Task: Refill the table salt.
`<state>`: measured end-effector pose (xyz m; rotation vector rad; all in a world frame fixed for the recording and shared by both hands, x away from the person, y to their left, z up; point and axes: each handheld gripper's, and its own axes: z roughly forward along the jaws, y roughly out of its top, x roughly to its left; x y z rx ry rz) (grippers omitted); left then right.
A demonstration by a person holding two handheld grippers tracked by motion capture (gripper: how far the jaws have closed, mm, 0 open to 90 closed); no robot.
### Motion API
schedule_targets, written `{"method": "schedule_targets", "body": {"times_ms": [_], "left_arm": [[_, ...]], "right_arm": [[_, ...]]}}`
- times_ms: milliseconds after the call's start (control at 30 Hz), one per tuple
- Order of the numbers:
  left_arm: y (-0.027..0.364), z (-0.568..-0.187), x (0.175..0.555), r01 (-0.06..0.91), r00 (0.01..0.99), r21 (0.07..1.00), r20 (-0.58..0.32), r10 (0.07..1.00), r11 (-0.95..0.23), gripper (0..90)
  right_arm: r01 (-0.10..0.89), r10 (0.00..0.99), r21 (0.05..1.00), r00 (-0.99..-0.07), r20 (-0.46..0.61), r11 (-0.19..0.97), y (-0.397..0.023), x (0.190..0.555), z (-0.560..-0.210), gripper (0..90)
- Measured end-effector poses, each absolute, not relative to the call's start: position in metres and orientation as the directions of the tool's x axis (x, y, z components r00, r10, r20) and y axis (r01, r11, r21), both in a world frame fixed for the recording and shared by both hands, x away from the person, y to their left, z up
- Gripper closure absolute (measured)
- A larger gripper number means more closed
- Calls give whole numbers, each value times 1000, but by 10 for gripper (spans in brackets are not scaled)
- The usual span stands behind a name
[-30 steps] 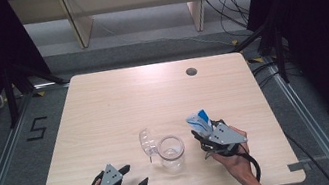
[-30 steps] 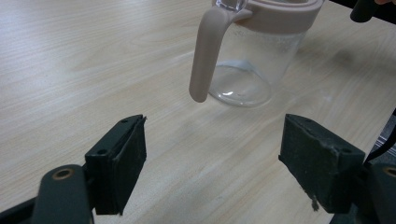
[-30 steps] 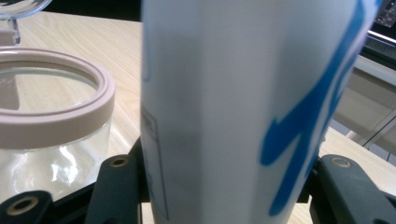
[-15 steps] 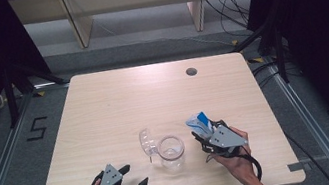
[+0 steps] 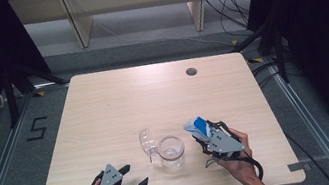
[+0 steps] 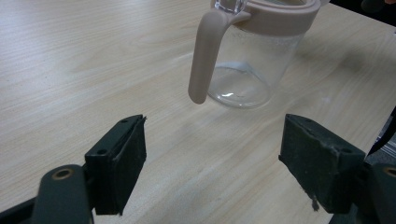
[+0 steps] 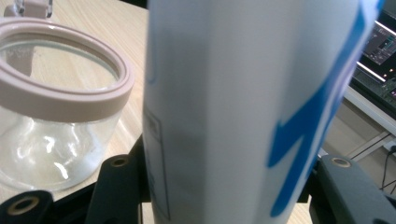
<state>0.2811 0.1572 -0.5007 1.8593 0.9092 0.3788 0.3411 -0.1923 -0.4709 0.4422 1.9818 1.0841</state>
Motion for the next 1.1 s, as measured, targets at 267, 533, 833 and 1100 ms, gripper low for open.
{"method": "schedule_targets", "body": {"times_ms": [267, 533, 833, 1100], "left_arm": [[158, -501, 281, 421, 670, 877, -129, 731, -231, 221], [158, -501, 282, 420, 675, 877, -129, 727, -234, 221], [159, -500, 281, 420, 673, 875, -121, 729, -242, 221], [158, -501, 282, 421, 673, 877, -131, 728, -231, 221]], "right_arm": [[-97, 592, 782, -598, -540, 615, -190, 341, -471, 471], [-133, 544, 731, -583, -604, 669, -187, 340, -471, 472], [-136, 508, 696, -588, -629, 705, -183, 340, -474, 472], [-173, 466, 650, -566, -681, 740, -181, 340, -474, 474]]}}
